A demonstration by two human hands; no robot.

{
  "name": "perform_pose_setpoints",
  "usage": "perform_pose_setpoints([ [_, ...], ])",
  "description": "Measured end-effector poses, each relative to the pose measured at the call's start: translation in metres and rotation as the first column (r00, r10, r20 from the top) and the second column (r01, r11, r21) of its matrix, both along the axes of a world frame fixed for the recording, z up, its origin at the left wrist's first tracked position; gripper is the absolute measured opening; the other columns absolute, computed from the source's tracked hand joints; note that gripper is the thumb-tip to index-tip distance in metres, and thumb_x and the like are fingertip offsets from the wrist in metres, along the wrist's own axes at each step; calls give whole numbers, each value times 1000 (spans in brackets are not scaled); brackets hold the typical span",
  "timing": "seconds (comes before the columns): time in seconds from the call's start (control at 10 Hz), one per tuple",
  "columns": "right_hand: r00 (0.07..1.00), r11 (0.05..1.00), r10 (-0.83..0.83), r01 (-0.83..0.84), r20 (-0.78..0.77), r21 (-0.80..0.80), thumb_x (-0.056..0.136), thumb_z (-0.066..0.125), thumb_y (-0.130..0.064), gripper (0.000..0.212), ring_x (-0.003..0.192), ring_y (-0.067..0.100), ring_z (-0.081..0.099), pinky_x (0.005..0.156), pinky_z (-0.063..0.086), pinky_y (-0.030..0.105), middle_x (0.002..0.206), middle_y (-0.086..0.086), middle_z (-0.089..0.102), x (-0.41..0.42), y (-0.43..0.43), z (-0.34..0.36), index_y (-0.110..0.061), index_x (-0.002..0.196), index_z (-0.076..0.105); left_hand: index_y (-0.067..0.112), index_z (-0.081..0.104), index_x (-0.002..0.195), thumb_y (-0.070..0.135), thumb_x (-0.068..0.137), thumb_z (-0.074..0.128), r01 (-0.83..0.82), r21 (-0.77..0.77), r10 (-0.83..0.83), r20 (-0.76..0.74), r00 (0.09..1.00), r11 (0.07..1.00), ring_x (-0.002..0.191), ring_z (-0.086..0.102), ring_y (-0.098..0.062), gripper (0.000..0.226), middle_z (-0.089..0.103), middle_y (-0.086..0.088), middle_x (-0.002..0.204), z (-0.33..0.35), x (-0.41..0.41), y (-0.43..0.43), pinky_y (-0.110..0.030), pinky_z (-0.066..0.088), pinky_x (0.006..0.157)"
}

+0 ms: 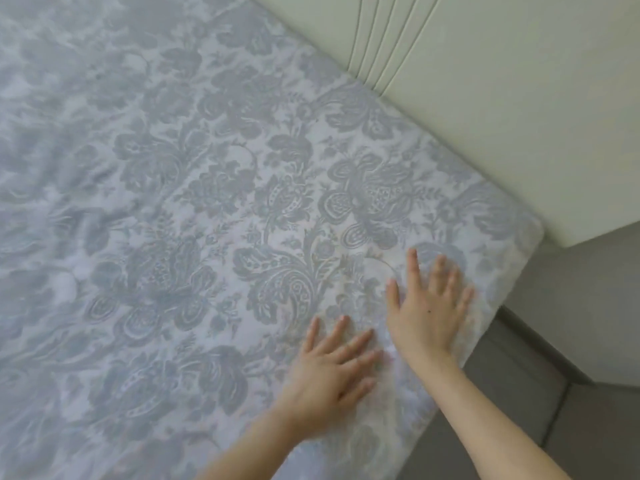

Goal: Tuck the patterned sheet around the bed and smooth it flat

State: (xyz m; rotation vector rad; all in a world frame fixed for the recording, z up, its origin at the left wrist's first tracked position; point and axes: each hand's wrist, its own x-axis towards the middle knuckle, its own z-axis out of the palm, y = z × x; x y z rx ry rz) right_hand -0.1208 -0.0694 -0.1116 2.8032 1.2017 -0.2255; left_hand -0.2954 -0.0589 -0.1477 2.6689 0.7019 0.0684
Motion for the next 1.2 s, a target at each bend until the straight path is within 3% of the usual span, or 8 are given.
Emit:
perform_pose_setpoints([
  [0.2,891,897,437,-422,124,-127,90,7,-68,66,146,27,-2,110,-4,66,160,5,0,67,105,-15,-38,149,0,40,4,148,70,83,5,-594,43,589,-200,783,804,144,-14,-35,72,-6,-7,159,-2,51,67,-58,-12,113],
  [0.5,992,977,-114,103,-50,-185,91,25,-64,75,142,45,4,108,5,67,157,21,-4,90,-30,12,-29,151,-4,35,23,147,63,93,15,-124,-127,111,-108,988,984,147,1,-25,61,15,2,157,15,15,-24,-54,-7,116],
  [0.6,933,930,359,-360,-17,-73,90,28,-67,75,144,38,4,112,-1,60,158,17,2,26,-4,36,-32,151,2,31,27,146,71,88,10,-624,-12,615,-153,773,781,145,12,-24,73,24,2,154,19,-84,-15,-60,5,115],
  [0.7,519,509,837,-855,-175,-102,87,28,-72,73,146,27,-1,113,-2,60,159,9,-1,-68,44,23,-41,148,5,32,16,150,73,85,14,-898,190,841,-466,274,398,146,6,-34,77,11,-8,158,14,-221,-12,-61,5,113],
  [0.8,274,241,919,-959,-283,-147,85,26,-74,70,146,25,-6,112,-3,61,160,4,-4,-134,39,-10,-47,146,6,39,5,149,69,88,19,-939,187,825,-546,144,288,146,-2,-32,70,0,-2,160,-1,-291,-70,-64,4,111],
  [1.0,20,-36,921,-990,-390,-135,83,9,-78,72,144,33,8,111,0,57,156,5,12,-152,-121,-33,-43,144,25,42,-20,140,62,83,-9,-941,89,826,-511,237,326,141,-28,-22,61,-26,5,152,-9,-264,-229,-47,-28,106],
  [1.1,60,-79,884,-958,-464,-275,82,32,-72,69,142,34,20,109,6,57,155,7,22,-156,-142,2,-39,143,32,40,1,147,61,89,-4,-891,-28,708,-596,379,454,144,-15,-28,62,-3,-1,158,15,-269,-260,-48,-29,106],
  [1.2,173,-43,826,-929,-536,-367,94,34,-57,60,145,27,15,113,21,48,159,2,9,-173,-150,50,-36,149,20,39,22,146,45,100,17,-775,-144,574,-592,566,616,146,3,-27,47,8,1,158,52,-286,-265,-48,15,113],
])
